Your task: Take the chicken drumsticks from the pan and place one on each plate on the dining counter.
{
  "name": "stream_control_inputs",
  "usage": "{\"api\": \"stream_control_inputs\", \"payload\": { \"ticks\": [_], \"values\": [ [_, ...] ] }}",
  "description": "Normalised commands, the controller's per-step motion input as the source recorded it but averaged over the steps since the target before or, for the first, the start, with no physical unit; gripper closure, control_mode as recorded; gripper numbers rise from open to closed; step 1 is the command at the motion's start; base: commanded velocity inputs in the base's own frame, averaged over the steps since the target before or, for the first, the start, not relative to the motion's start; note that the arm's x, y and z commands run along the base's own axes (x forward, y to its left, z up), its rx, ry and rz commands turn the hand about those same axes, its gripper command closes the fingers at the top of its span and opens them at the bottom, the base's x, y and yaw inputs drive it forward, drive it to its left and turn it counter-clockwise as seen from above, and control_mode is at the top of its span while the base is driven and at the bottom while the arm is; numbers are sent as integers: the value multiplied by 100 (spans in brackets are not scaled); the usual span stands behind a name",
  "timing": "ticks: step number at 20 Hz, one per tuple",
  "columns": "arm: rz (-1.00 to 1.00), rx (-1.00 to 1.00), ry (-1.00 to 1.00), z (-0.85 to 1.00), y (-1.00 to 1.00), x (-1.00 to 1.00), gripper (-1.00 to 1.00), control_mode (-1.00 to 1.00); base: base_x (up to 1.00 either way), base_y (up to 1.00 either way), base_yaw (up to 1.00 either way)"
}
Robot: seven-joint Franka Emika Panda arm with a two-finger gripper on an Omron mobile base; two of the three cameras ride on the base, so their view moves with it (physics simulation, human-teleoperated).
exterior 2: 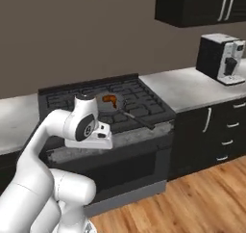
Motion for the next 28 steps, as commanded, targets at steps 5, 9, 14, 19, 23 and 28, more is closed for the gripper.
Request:
{"api": "stream_control_inputs", "payload": {
  "ticks": [5, 9, 14, 19, 23, 28],
  "values": [
    [0, 0, 0, 0, 0, 0, -100, 100, 27, -47, 56],
    [0, 0, 0, 0, 0, 0, -100, 100, 22, -66, 27],
    [0, 0, 0, 0, 0, 0, -100, 100, 61, -37, 18],
    [0, 0, 0, 0, 0, 0, -100, 100, 64, -15, 19],
    [0, 0, 0, 0, 0, 0, -100, 100, 45, -30, 11],
    [0, 0, 0, 0, 0, 0, -100, 100, 46, -27, 10]
  ]
}}
